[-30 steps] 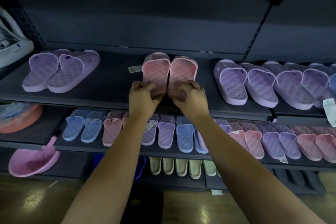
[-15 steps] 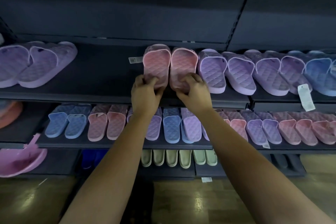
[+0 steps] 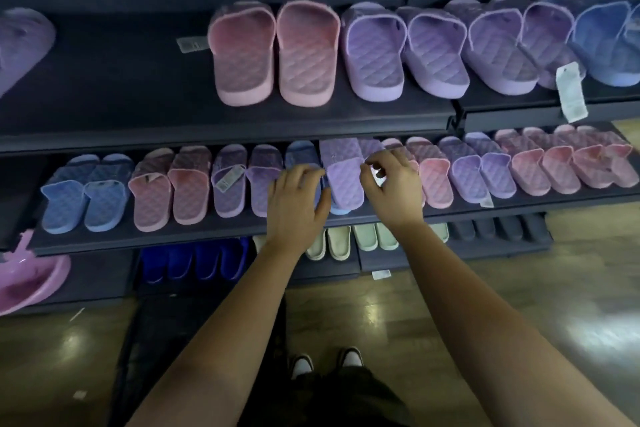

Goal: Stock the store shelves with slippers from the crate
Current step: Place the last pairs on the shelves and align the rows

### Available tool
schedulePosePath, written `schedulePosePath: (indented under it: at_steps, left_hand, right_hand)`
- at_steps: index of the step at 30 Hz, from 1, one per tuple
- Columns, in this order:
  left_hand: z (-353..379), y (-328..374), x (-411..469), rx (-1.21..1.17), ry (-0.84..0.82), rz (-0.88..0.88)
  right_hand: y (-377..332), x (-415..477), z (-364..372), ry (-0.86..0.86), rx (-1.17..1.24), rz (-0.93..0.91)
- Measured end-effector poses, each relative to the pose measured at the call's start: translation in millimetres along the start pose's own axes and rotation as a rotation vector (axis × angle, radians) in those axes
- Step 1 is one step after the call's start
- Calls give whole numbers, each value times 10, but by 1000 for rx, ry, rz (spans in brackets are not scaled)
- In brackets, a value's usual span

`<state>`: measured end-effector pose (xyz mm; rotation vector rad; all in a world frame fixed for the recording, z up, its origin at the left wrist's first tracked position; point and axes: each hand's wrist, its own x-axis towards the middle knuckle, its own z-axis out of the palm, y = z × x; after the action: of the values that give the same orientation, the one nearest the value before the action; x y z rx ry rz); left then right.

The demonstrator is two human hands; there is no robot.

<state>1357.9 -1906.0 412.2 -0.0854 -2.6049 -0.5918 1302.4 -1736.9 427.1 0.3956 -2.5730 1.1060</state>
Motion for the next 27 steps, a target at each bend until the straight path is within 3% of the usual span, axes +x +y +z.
schedulePosePath:
  at_steps: [4, 9, 18, 27]
  left_hand:
    - [561, -8, -49, 30, -208, -73]
    - [1307, -91, 46, 48, -351, -188]
    - [2318, -266, 82, 35, -312, -380]
    - [2460, -206, 242, -113, -311, -526]
  right_hand:
    - [621, -68, 196, -145, -74, 147]
    - [1414, 25, 559, -310, -200, 258]
    - [2264, 256, 1254, -455, -234, 392]
    - [2370, 318, 1338, -350, -73, 476]
